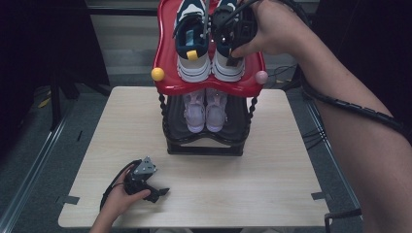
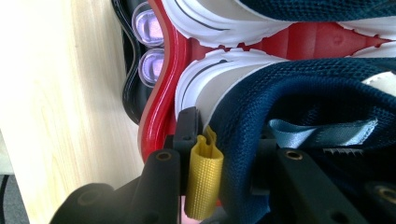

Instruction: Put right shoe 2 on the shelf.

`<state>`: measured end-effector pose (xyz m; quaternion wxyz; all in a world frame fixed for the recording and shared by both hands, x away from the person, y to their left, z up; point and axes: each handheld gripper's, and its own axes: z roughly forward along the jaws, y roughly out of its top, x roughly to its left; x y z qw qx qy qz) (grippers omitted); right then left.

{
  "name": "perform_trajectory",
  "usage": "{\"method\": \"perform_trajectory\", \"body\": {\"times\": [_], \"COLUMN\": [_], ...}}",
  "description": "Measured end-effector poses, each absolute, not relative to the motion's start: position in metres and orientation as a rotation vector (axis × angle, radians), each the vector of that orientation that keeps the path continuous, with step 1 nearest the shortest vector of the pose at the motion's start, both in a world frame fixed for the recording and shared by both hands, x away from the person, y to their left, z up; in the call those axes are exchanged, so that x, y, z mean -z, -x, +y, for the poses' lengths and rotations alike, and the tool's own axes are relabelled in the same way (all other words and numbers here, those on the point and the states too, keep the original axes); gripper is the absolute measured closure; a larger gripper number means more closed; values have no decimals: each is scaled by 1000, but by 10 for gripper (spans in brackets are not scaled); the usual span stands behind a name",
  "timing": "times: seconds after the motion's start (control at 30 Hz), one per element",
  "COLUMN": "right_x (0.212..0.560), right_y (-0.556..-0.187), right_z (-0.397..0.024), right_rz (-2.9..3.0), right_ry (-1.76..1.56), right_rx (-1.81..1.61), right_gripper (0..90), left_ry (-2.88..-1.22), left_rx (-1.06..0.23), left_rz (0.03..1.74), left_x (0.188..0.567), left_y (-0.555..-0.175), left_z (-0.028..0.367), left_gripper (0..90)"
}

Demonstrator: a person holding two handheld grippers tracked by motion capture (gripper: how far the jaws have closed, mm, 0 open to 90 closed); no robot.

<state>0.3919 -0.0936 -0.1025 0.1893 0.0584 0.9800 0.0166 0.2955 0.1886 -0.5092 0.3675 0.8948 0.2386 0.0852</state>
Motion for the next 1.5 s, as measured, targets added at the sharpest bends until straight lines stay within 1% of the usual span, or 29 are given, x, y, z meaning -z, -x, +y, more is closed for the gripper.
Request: {"method": "perform_trajectory", "body": {"times": [0.43,0.57,1.0,1.1,1.3,1.43,1.5], "right_x": [105,105,98,96,91,88,87], "right_y": [-391,-391,-390,-390,-386,-383,-381], "right_z": [-95,-96,-105,-107,-110,-114,-116], "right_rz": [2749,2744,2773,2770,2768,2770,2775], "right_ry": [-194,-205,-298,-332,-357,-379,-376], "right_rx": [-61,-66,-170,-182,-194,-213,-207], "right_gripper": [702,679,433,349,277,203,186], "left_ry": [-2299,-2300,-2299,-2299,-2299,-2296,-2296], "left_rx": [-219,-219,-219,-219,-219,-221,-221], "left_rz": [613,614,613,613,613,613,613], "left_x": [509,509,509,509,509,509,510], "left_y": [-296,-296,-296,-295,-296,-295,-295], "left_z": [189,189,189,189,189,188,188], "left_gripper": [0,0,0,0,0,0,0]}}
